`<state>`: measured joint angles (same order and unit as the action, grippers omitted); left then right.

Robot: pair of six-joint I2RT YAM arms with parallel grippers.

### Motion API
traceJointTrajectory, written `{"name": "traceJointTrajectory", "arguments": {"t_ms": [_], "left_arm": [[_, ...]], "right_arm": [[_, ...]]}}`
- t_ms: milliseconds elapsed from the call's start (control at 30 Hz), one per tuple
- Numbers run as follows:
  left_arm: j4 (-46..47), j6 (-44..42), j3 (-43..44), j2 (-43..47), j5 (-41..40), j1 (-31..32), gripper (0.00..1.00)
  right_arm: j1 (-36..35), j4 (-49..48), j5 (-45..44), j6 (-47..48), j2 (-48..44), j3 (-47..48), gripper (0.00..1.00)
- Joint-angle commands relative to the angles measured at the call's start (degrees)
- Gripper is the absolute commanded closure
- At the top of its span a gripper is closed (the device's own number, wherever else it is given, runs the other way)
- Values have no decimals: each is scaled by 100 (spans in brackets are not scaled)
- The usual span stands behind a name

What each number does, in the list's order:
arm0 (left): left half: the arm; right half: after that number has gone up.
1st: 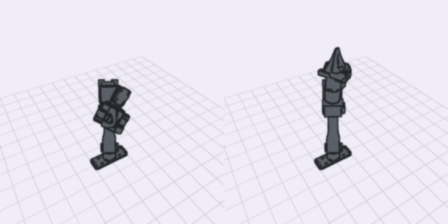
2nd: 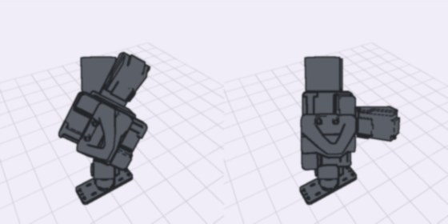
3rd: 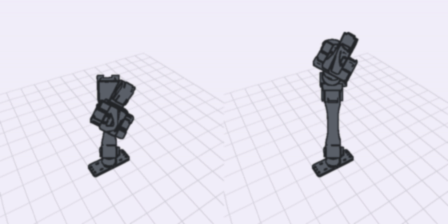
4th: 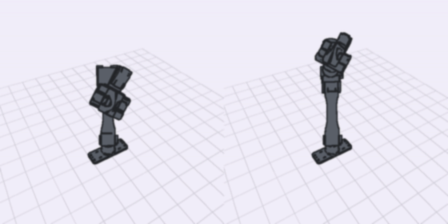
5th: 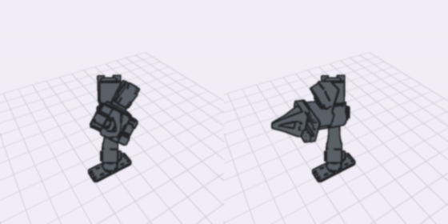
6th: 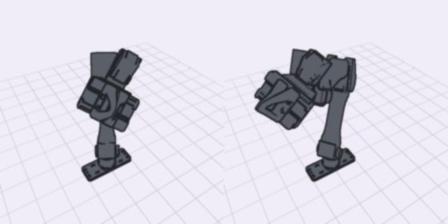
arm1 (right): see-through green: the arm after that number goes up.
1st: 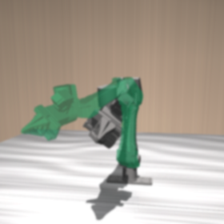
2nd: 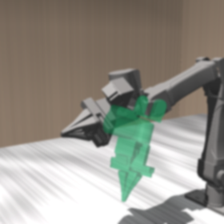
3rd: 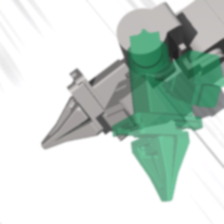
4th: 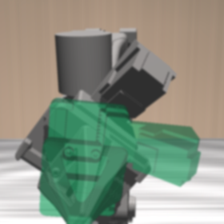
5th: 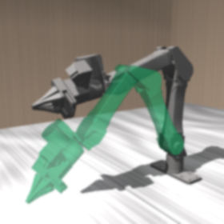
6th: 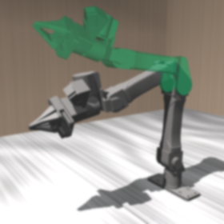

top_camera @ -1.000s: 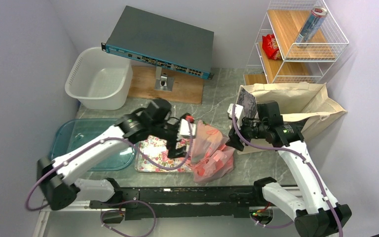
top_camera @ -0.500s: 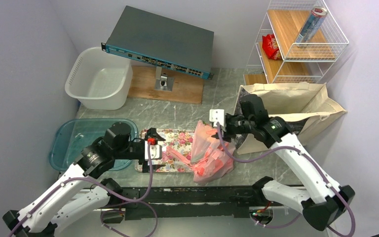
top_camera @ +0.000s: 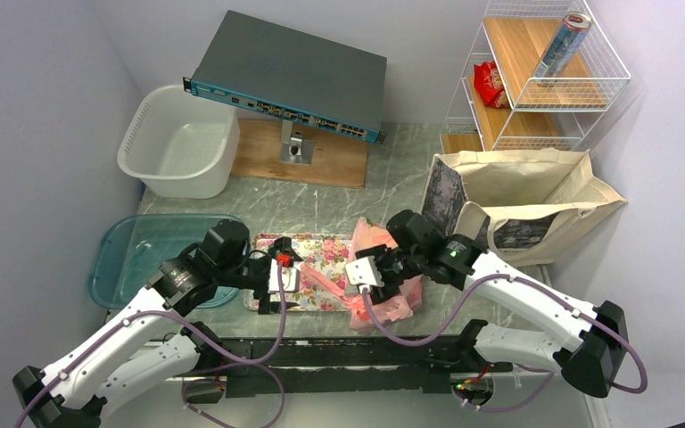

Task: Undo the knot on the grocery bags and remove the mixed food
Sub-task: Adjust the takeout bag at the center of the board.

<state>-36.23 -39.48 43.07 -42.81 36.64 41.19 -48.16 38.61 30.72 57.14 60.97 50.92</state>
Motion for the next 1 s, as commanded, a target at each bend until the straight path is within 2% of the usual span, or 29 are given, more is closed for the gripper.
{"name": "traceJointTrajectory", "arguments": {"t_ms": [0, 133, 300, 333, 367, 433, 500, 667, 800, 967], "left_arm": [[299, -59, -136, 5, 198, 19, 1], [350, 24, -182, -61, 171, 20, 1], [436, 42, -278, -23, 120, 18, 1], [444, 38, -289, -45, 111, 18, 1], [459, 44, -304, -66, 93, 15, 1], [515, 87, -329, -114, 65, 15, 1], [541, 82, -319, -166, 70, 15, 1], [937, 115, -418, -126, 142, 48, 2], [1543, 123, -579, -65, -68, 384, 13], [2232, 301, -607, -410, -358, 850, 25]], "right_arm": [[-222, -600, -253, 270, -141, -518, 39], [-349, -1228, -590, 145, -148, -930, 41], [-465, -1488, -970, 531, -281, -1505, 46], [-493, -1660, -1090, 505, -299, -1626, 50], [-510, -1873, -1202, 413, -323, -1728, 55], [-517, -2343, -1422, 251, -377, -1848, 75], [-508, -2498, -1570, 19, -443, -1787, 99], [-170, -1868, -1285, -598, -628, -895, 100], [206, -1527, -978, -973, -912, -527, 100], [586, -1838, -942, -1273, -1545, -846, 100]]}}
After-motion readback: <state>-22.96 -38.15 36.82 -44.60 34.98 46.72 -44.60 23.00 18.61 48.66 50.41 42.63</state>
